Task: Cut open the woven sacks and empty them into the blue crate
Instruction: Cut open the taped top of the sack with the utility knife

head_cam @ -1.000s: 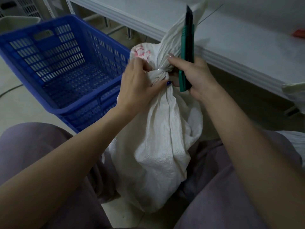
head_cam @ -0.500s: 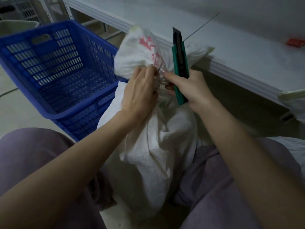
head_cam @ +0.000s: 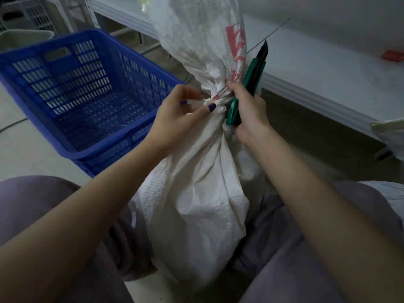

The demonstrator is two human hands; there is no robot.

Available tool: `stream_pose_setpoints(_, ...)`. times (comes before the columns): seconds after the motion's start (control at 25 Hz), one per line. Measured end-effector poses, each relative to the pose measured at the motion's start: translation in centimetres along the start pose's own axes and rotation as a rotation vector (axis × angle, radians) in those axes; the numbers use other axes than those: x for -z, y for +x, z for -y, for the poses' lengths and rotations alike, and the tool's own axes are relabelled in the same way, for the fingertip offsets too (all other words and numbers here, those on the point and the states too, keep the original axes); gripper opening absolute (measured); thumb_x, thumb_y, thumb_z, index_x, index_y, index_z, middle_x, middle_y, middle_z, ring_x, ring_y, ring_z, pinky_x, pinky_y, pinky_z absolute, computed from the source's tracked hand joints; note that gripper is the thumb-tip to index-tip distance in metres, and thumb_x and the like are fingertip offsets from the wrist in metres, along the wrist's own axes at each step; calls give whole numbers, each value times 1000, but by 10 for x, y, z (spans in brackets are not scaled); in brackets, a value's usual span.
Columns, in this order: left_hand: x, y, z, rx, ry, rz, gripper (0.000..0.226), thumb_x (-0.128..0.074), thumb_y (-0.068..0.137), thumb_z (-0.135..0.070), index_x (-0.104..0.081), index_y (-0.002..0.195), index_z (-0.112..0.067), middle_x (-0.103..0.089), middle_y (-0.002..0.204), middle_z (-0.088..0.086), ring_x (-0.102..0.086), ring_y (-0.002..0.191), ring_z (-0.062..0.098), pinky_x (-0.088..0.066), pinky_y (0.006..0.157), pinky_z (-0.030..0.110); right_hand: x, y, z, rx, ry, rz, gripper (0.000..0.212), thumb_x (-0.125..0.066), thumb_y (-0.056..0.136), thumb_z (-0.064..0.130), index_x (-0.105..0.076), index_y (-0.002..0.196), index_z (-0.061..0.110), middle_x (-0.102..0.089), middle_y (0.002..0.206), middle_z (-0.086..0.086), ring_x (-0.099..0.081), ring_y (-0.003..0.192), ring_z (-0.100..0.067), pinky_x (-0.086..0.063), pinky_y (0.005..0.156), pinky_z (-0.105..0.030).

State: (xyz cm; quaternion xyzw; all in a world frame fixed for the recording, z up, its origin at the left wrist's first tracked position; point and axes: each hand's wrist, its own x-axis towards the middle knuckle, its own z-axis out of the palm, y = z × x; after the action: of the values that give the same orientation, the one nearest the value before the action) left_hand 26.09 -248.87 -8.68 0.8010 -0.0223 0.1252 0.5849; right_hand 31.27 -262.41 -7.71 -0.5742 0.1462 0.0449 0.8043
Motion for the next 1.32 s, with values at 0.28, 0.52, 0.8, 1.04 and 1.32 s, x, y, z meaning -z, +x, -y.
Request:
stream_pose_setpoints(0.28, 7, 8, 10, 127, 210, 122, 53, -73, 74, -43, -53, 118, -20, -56, 106, -8, -55, 97, 7, -43, 74, 9, -6, 4, -8, -145, 93, 83, 33, -68, 83, 16, -63, 112, 2, -68, 110, -18, -68, 98, -30, -55, 87, -43)
stream_pose_setpoints(0.52, 1, 3, -6, -52, 355, -67, 46, -60, 87, -40, -50, 124, -15, -58, 114, -4, -54, 102, 7, -42, 80, 12, -8, 12, 6, 27, -165, 142, 46, -74, 81, 29, -61, 120, 7, -70, 107, -10, -69, 96, -24, -57, 84, -39)
stream_pose_setpoints(0.8, 11, 17, -12, 2, 368, -164, 74, -76, 73, -40, -37, 128, -8, -48, 114, -2, -53, 99, 10, -44, 78, 18, -8, 18, 14, 163, -261, 202, 31, -77, 75, 13, -63, 100, 0, -67, 105, -23, -67, 98, -32, -58, 78, -46)
stream_pose_setpoints(1.04, 12, 24, -16, 307, -42, -69, 66, -80, 71, -24, -45, 126, -15, -60, 102, -5, -60, 89, 4, -52, 73, 21, 6, 7, 16, 254, -404, 265, 23, -82, 72, 20, -60, 77, 14, -65, 87, -9, -68, 87, -23, -58, 80, -36)
stream_pose_setpoints(1.32, -3, 18, -7, 309, -246, 105, 59, -77, 74, -14, -47, 125, -11, -66, 107, 11, -67, 86, 15, -57, 74, 26, 13, 19, 20, -37, -243, 258, 51, -77, 76, 32, -61, 116, 3, -70, 106, -11, -67, 101, -24, -54, 90, -39)
